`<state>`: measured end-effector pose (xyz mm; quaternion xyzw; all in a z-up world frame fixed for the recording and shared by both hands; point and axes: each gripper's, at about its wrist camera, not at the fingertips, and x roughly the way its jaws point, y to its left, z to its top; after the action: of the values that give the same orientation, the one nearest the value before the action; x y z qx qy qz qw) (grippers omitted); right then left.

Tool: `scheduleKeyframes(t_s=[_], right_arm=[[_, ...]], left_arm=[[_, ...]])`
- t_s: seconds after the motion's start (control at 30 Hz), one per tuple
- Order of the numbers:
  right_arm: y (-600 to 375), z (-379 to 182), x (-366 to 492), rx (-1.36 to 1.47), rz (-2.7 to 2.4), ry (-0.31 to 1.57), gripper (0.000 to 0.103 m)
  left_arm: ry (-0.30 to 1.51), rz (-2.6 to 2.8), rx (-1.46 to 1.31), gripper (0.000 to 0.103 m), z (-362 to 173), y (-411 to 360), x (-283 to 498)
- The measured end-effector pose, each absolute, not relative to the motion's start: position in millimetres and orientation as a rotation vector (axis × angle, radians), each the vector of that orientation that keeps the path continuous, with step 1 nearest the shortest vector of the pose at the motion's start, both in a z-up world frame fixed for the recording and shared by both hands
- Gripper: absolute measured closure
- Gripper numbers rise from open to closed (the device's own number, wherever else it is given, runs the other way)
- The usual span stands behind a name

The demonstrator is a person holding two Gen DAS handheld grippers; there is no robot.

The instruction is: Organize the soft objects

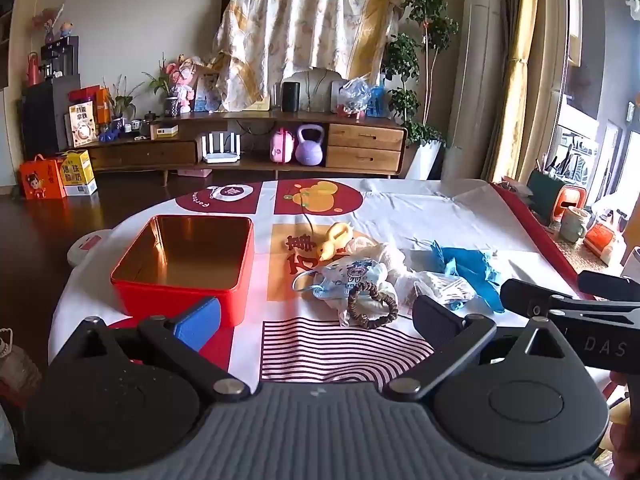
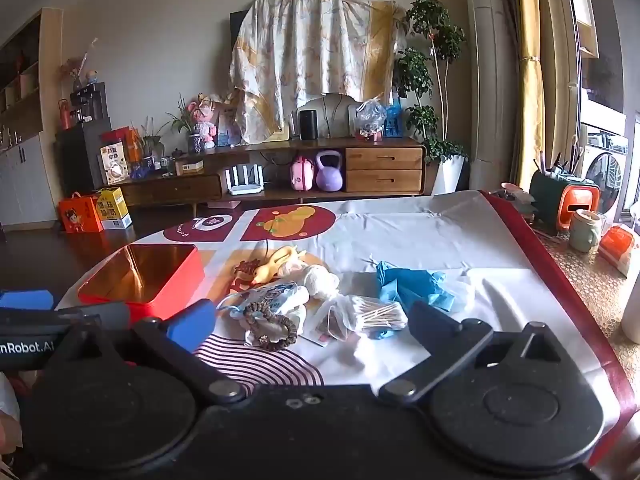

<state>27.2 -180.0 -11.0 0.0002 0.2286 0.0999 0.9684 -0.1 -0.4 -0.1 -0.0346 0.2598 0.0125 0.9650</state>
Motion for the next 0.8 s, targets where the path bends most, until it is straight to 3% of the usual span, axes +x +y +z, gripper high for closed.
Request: scheduleKeyframes(t_s=[0.8], right_arm=[[-184.0,-13.1,28.8,0.015,0.200,0.468,0.000]], left_arm=[[0.559,0.015,-0.089,0.000,-3.8,-3.0,3.4]])
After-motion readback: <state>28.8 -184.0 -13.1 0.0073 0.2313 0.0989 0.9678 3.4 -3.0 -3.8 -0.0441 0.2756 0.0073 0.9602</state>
